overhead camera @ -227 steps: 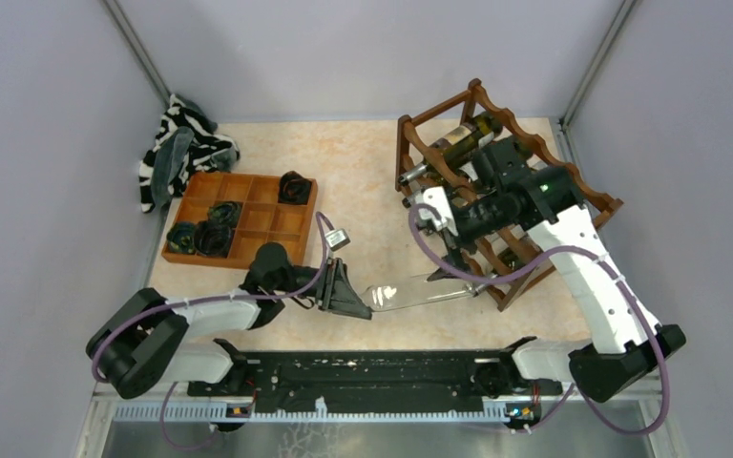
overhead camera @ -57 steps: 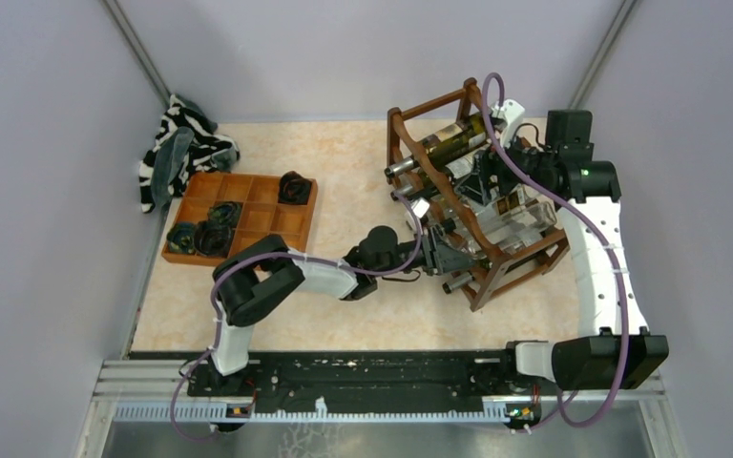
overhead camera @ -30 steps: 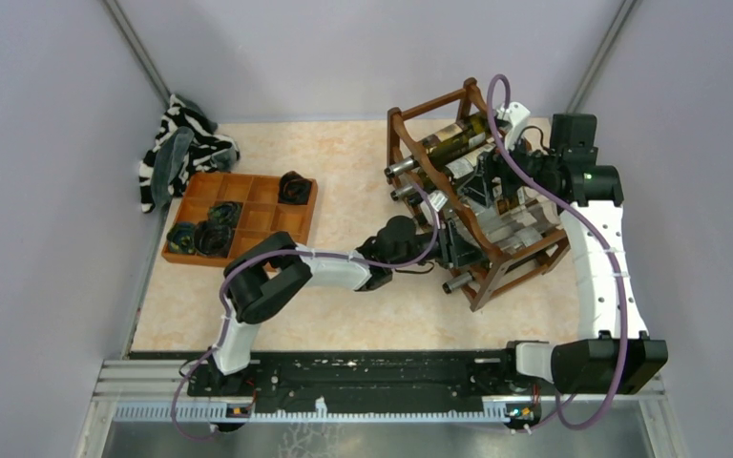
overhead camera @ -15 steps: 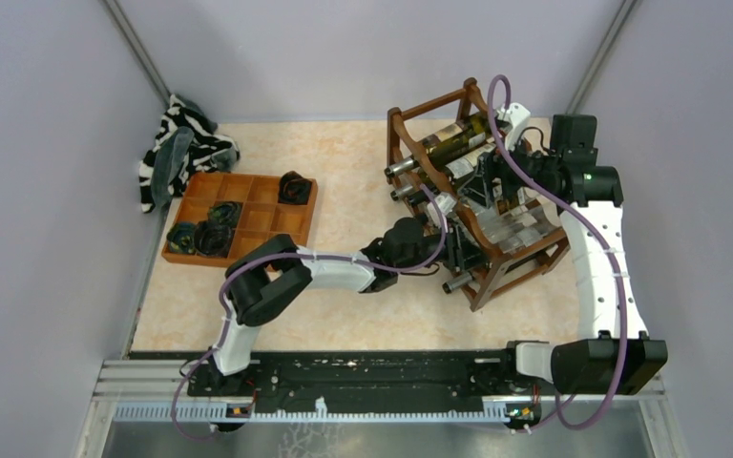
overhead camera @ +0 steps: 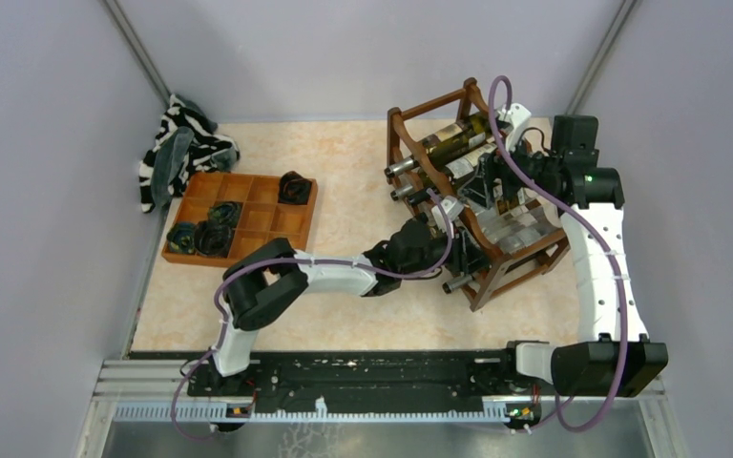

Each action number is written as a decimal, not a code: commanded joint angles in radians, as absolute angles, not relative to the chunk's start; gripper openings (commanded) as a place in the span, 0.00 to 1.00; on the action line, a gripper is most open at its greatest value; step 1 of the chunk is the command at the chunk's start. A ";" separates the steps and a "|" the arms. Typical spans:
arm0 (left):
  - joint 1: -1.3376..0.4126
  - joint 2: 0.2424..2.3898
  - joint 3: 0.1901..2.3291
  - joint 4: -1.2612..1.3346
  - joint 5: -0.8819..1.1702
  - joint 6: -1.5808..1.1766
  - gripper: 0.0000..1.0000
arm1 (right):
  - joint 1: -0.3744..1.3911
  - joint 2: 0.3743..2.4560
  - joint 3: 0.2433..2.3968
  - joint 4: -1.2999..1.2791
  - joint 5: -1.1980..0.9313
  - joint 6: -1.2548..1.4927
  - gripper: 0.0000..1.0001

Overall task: Put the wine bottle on the wine rack
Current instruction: Place the wine bottle in the wine rack, then reset both arms

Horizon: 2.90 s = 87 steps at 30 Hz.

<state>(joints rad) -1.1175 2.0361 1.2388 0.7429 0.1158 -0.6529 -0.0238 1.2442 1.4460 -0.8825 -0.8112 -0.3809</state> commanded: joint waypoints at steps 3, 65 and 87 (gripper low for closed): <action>-1.114 1.994 1.240 0.679 0.054 -0.589 0.41 | -0.038 1.209 1.442 -0.850 -0.842 -0.371 0.75; -0.670 1.100 1.207 -0.010 0.214 -0.262 0.99 | -0.081 1.134 1.757 -0.801 -0.495 -0.221 0.98; -0.614 0.991 1.604 -0.299 0.210 -0.250 0.99 | -0.081 1.149 2.209 -0.810 -0.381 0.062 0.99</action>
<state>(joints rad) -0.6193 1.0180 1.5940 -0.2516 0.2279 -0.2424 -0.0696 1.1488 2.1700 -0.8371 -0.4156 0.0093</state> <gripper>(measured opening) 0.987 0.985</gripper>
